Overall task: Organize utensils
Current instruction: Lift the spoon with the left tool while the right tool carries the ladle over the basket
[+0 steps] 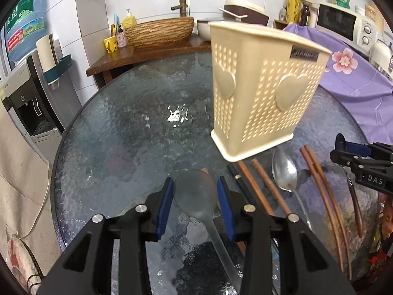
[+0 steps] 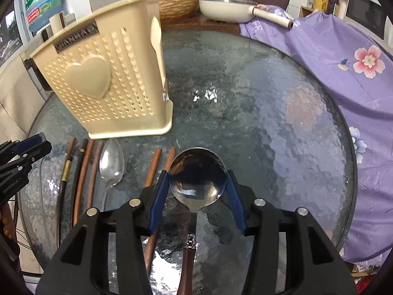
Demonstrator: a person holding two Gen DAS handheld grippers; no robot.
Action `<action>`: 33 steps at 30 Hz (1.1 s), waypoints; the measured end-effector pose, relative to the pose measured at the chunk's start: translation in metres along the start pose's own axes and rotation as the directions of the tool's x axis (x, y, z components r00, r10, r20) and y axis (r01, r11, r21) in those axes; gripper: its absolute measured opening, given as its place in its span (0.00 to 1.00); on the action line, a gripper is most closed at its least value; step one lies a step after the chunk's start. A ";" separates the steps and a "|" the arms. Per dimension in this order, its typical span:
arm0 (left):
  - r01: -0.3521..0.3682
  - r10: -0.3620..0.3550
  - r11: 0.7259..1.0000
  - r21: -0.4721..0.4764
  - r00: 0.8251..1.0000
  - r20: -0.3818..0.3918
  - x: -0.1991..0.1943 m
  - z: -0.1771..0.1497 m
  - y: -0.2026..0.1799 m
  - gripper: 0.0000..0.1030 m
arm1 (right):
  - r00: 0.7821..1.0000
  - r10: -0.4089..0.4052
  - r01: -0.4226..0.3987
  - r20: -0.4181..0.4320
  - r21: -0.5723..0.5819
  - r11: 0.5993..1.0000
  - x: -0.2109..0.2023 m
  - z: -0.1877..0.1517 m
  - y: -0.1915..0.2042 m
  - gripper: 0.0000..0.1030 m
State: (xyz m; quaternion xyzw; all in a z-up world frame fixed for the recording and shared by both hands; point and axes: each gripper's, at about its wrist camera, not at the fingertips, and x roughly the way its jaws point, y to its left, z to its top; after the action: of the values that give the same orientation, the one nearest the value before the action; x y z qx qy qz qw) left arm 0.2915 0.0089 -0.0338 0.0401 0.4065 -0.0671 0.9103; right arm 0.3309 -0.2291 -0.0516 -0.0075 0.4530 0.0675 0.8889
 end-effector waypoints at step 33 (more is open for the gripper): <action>0.009 -0.021 0.998 0.061 0.981 0.190 -0.072 0.010 -0.017 0.35 | 0.984 0.030 -0.027 0.175 -0.021 0.999 -0.091 0.002 0.004 0.46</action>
State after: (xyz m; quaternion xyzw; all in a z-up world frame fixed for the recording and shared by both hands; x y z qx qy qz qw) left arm 0.2486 -0.0023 0.0267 0.0574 0.3154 -0.0895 0.9430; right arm 0.2793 -0.2354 0.0237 -0.0032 0.3725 0.0846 0.9242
